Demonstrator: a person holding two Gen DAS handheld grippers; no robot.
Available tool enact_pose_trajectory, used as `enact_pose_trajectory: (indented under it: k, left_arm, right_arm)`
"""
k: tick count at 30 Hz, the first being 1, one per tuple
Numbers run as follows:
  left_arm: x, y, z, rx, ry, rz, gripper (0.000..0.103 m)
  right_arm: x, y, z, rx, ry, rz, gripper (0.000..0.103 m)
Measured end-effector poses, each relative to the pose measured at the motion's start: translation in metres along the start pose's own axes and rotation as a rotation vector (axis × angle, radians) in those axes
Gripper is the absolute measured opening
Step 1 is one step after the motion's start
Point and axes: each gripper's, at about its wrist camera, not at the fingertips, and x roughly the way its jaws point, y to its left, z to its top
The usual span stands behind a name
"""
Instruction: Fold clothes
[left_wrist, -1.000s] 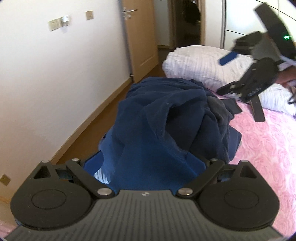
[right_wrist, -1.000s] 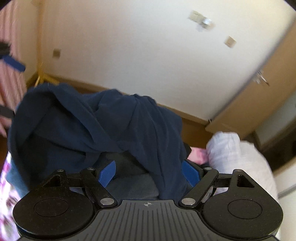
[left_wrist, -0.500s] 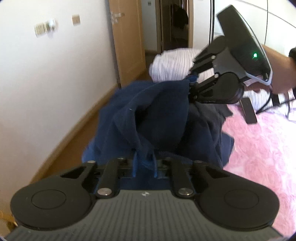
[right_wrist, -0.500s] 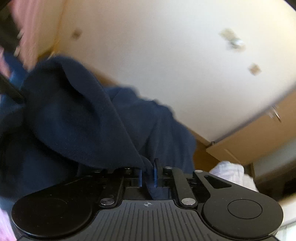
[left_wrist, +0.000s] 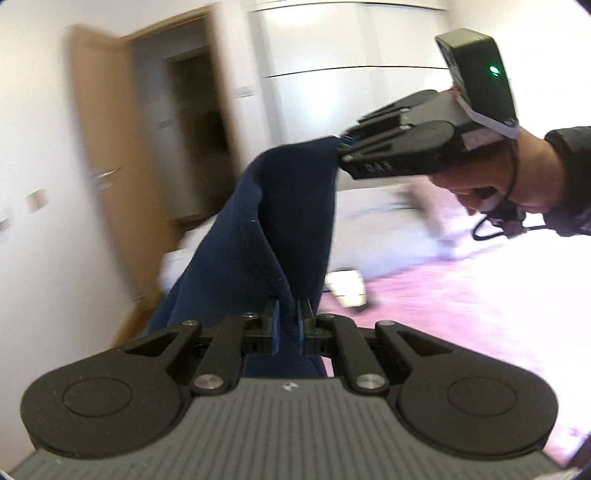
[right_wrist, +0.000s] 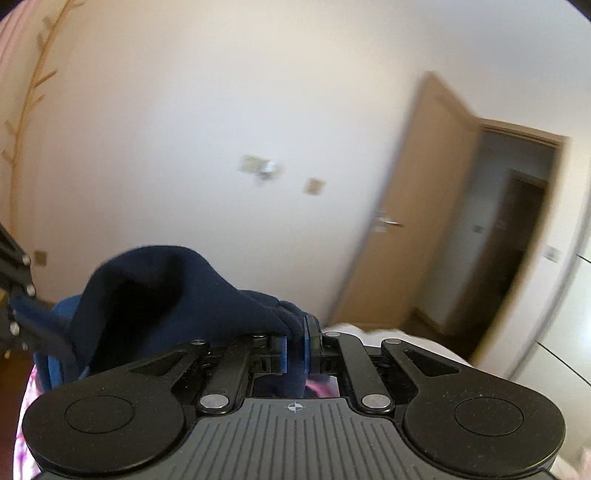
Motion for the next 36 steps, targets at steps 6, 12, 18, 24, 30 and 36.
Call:
enact_pose_trajectory:
  k: [6,12,18,24,30,36]
  left_arm:
    - [0.029,-0.151,-0.02,-0.007,0.206,-0.372,0.025]
    - [0.048,-0.233,-0.06,0.078,0.445,-0.46,0.038]
    - [0.06,-0.21,-0.078,0.137,0.534,-0.437,0.053]
    - [0.113,-0.18,-0.098,0.179,0.575,-0.417,0.059]
    - [0.149,-0.138,-0.115,0.211,0.615,-0.438,0.059]
    - [0.174,-0.1,-0.123,0.236,0.625,-0.458,0.061]
  right_arm:
    - [-0.166,-0.034,-0.138,0.139,0.216,-0.223,0.007]
    - [-0.273,-0.039,-0.303,0.416,0.7,-0.312,0.043]
    - [-0.296,-0.032,-0.305,0.585,0.747,-0.306,0.063]
    - [-0.23,0.004,-0.302,0.512,0.794,-0.138,0.065]
    - [-0.119,0.085,-0.325,0.269,0.875,0.089,0.078]
    - [-0.052,0.116,-0.364,0.141,0.993,0.034,0.049]
